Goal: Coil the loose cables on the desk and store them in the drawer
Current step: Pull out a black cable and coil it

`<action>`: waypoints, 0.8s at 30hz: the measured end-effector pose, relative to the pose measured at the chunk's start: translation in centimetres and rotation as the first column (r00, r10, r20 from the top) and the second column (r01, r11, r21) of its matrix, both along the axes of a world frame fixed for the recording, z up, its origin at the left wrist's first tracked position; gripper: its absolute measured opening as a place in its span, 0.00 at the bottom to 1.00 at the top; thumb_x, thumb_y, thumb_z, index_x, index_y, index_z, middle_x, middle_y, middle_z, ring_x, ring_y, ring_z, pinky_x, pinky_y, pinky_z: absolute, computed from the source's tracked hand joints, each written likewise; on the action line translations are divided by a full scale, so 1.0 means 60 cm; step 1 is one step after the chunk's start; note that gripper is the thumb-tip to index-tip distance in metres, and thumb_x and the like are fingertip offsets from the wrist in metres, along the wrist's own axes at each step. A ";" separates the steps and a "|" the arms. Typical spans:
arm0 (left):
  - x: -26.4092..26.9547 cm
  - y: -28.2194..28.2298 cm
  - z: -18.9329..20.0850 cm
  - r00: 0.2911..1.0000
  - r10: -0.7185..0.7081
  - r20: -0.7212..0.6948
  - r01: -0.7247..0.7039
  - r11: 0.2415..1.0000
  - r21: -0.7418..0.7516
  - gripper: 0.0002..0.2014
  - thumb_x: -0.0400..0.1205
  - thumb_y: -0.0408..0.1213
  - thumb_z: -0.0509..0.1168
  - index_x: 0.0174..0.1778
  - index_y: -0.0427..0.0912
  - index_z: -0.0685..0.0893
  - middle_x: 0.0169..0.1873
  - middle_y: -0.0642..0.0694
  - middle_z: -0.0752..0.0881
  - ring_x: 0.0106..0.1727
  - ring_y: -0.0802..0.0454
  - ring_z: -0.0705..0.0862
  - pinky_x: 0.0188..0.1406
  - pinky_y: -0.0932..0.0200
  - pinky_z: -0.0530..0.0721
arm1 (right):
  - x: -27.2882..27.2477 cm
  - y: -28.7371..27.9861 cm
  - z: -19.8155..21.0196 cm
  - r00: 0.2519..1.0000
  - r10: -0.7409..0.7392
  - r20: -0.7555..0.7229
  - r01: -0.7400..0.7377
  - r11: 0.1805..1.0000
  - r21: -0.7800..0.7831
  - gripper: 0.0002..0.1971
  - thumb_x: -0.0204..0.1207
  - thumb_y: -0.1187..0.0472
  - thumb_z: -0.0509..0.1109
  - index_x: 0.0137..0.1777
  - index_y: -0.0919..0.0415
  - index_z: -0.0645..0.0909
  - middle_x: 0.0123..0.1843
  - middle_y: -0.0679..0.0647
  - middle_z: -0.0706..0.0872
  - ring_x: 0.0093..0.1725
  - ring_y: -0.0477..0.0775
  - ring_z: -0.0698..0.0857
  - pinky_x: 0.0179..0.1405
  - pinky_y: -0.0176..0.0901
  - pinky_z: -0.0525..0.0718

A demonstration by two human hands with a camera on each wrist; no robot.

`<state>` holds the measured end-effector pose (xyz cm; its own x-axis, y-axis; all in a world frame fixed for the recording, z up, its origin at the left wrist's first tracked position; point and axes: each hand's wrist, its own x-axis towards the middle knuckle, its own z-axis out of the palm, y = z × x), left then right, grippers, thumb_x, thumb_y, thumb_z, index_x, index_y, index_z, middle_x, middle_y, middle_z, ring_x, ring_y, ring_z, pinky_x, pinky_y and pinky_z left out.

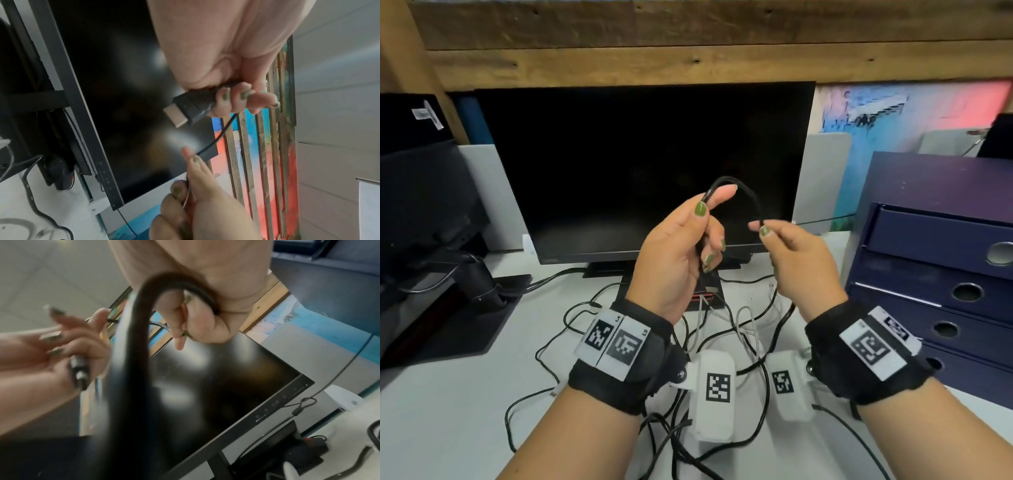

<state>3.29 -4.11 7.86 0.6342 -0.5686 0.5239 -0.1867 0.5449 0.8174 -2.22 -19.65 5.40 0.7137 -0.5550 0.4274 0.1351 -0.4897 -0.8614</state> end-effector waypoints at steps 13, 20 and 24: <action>0.018 -0.041 -0.017 0.891 0.257 0.375 -0.338 0.926 0.168 0.23 0.88 0.26 0.50 0.72 0.55 0.73 0.48 0.46 0.89 0.41 0.50 0.85 0.48 0.57 0.84 | -0.007 0.063 -0.018 0.844 0.509 -0.169 -0.396 0.804 0.445 0.11 0.85 0.62 0.59 0.65 0.59 0.69 0.39 0.62 0.86 0.22 0.58 0.83 0.27 0.54 0.88; 0.016 -0.030 -0.007 0.882 0.181 0.434 -0.296 0.931 0.212 0.23 0.88 0.28 0.51 0.74 0.58 0.70 0.49 0.46 0.89 0.41 0.45 0.83 0.47 0.57 0.84 | -0.011 0.058 -0.029 0.861 0.469 -0.199 -0.333 0.814 0.476 0.14 0.87 0.56 0.54 0.63 0.38 0.76 0.24 0.52 0.70 0.19 0.47 0.63 0.15 0.32 0.62; 0.015 -0.026 -0.004 0.849 0.128 0.513 -0.329 0.887 0.323 0.27 0.88 0.26 0.51 0.72 0.65 0.68 0.51 0.50 0.88 0.53 0.57 0.86 0.60 0.61 0.81 | -0.017 0.057 -0.013 0.912 0.262 -0.316 -0.290 0.956 -0.044 0.10 0.79 0.60 0.66 0.37 0.53 0.83 0.24 0.48 0.72 0.24 0.45 0.68 0.26 0.37 0.67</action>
